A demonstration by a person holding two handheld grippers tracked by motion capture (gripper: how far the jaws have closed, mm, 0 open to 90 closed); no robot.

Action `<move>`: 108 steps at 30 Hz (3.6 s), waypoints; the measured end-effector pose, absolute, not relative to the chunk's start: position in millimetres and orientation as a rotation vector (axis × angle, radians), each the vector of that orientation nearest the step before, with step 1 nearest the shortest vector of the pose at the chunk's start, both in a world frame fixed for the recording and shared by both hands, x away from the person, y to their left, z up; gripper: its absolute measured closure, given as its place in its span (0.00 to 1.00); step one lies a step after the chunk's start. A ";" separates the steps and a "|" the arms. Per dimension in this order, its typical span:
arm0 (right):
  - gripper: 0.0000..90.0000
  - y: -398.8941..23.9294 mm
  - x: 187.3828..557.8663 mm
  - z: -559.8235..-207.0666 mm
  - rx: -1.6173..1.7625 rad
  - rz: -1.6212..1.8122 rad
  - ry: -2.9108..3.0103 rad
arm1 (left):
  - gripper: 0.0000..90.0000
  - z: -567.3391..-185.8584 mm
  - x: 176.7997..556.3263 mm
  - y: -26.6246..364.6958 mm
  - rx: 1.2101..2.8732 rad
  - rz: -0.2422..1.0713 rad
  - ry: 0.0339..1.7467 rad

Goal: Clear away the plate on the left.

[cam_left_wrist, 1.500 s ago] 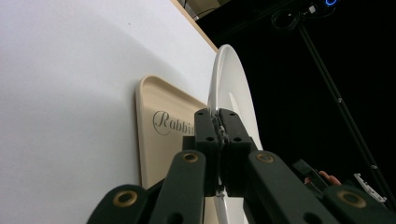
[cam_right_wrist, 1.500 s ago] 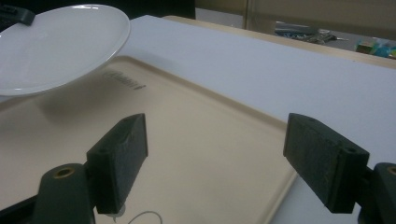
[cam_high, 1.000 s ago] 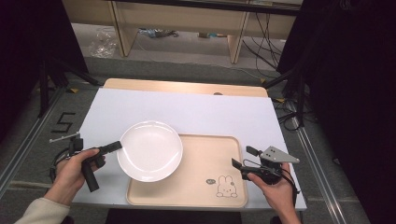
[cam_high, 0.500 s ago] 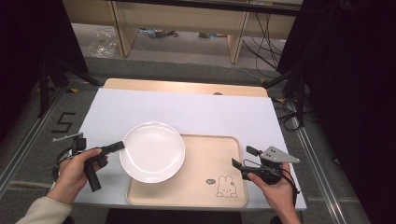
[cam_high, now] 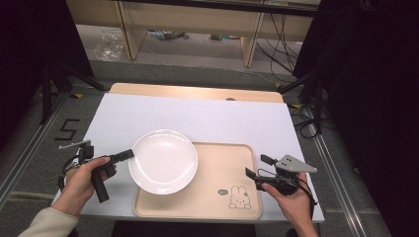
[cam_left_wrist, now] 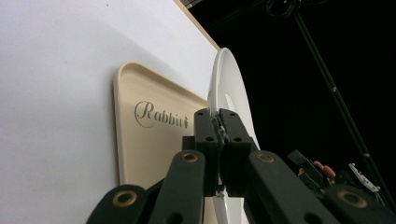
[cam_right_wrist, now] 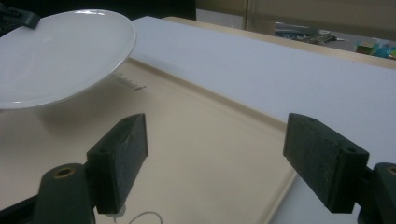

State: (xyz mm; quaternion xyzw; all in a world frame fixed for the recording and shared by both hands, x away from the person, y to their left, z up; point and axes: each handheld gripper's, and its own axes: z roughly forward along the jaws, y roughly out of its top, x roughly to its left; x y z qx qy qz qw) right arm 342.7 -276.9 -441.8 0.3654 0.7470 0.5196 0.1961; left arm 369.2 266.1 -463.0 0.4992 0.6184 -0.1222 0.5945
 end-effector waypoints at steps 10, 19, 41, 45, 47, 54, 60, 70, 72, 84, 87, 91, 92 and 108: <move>0.25 -276.9 342.8 -442.0 1.022 1.458 2.089 | 0.96 -464.1 371.0 259.9 1.173 -0.298 1.430; 0.25 -276.7 342.8 -442.0 1.019 1.456 2.091 | 0.96 -466.1 372.5 255.0 1.170 -0.303 1.416; 0.25 -276.8 342.7 -442.0 1.020 1.458 2.089 | 0.96 -466.8 376.2 239.7 1.194 -0.340 1.446; 0.25 -276.8 342.8 -442.1 1.018 1.460 2.089 | 0.96 -468.3 377.1 236.9 1.196 -0.340 1.435; 0.25 -276.8 342.7 -442.1 1.020 1.460 2.088 | 0.96 -468.0 377.5 235.5 1.201 -0.340 1.436; 0.25 -276.8 342.7 -442.1 1.020 1.458 2.089 | 0.96 -468.6 378.4 230.4 1.215 -0.344 1.431; 0.25 -276.8 342.7 -442.2 1.020 1.460 2.089 | 0.96 -468.8 379.7 226.9 1.232 -0.353 1.436; 0.25 -277.1 342.7 -442.2 1.018 1.459 2.091 | 0.97 -473.7 383.1 225.2 1.253 -0.348 1.454; 0.25 -276.9 342.9 -442.3 1.019 1.460 2.091 | 0.97 -474.6 383.2 224.0 1.245 -0.338 1.465; 0.25 -277.1 342.8 -442.3 1.016 1.459 2.092 | 0.97 -475.9 386.9 217.9 1.258 -0.350 1.461; 0.25 -277.2 342.7 -442.2 1.019 1.457 2.091 | 0.97 -476.3 387.5 217.1 1.262 -0.350 1.462; 0.25 -277.0 342.6 -442.2 1.018 1.457 2.090 | 0.96 -477.0 388.4 215.1 1.259 -0.353 1.465; 0.25 -277.0 342.5 -442.1 1.018 1.456 2.090 | 0.96 -477.7 388.5 214.5 1.260 -0.346 1.462; 0.25 -276.9 342.4 -442.3 1.018 1.460 2.094 | 0.97 -483.3 392.4 210.1 1.322 -0.297 1.441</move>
